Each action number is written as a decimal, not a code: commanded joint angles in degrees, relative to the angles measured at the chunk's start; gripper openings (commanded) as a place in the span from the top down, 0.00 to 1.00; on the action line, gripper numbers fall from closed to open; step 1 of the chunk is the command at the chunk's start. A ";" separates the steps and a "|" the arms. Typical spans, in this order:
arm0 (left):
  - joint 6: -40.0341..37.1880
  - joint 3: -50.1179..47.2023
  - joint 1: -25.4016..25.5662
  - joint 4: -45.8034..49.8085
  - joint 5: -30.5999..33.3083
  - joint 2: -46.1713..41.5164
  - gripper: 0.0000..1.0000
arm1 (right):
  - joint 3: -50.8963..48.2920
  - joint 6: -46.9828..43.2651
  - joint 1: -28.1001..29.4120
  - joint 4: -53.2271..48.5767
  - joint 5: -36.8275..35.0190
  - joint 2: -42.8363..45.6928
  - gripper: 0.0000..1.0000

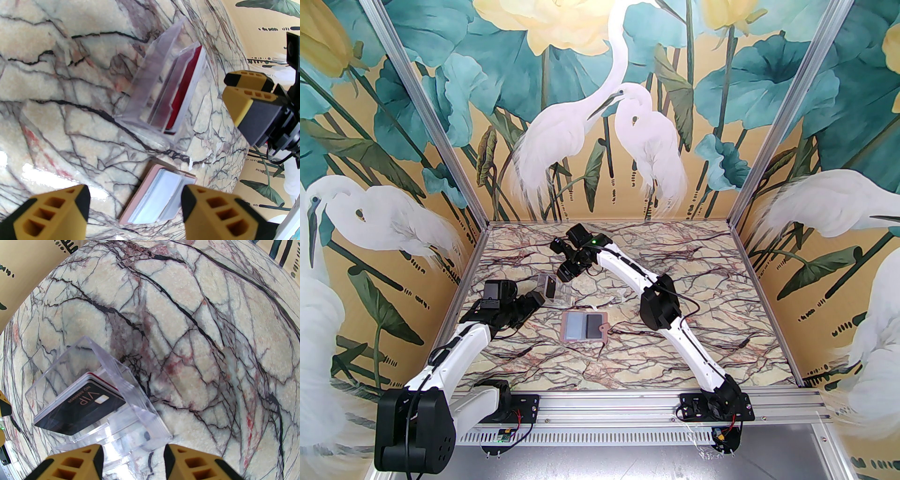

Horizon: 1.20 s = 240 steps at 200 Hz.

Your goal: Put the credit cards into the card holder

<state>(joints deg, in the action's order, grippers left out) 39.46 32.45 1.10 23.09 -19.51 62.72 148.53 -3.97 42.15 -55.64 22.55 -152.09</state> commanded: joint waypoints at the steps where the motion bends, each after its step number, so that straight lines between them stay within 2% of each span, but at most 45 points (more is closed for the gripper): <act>1: 1.26 -0.93 -0.40 -4.61 -2.92 1.48 0.31 | -0.30 -0.98 0.11 1.33 0.46 -2.74 0.51; 81: 2.75 -0.68 -0.74 -13.57 -6.34 9.22 0.33 | 0.27 -0.65 0.12 3.61 0.56 -5.45 0.55; 99: 2.42 0.06 -0.88 -15.37 -6.61 12.45 0.33 | 1.07 -0.30 0.12 3.24 -0.87 -6.13 0.62; 128: 2.81 1.46 -1.10 -19.58 -8.62 17.39 0.33 | 0.82 2.15 0.08 2.84 -4.38 -5.22 0.81; 141: 3.33 2.11 -1.10 -21.36 -9.44 18.61 0.32 | -0.16 3.80 0.04 2.80 -6.12 -4.16 0.86; 157: 3.34 3.71 -1.12 -22.60 -10.18 20.58 0.31 | -3.97 7.27 -0.05 4.02 -8.37 -1.44 0.90; 200: 5.00 7.18 -1.11 -27.39 -14.47 26.95 0.31 | -18.71 15.53 -0.40 9.73 -16.14 7.41 0.93; 240: 4.36 7.62 -1.10 -28.59 -15.74 27.58 0.31 | -33.81 22.54 -2.54 16.21 -23.42 15.58 0.96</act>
<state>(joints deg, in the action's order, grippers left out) 43.59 38.89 0.51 -3.60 -35.20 89.78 122.65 11.90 41.04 -39.31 4.97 -140.70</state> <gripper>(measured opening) 0.691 0.154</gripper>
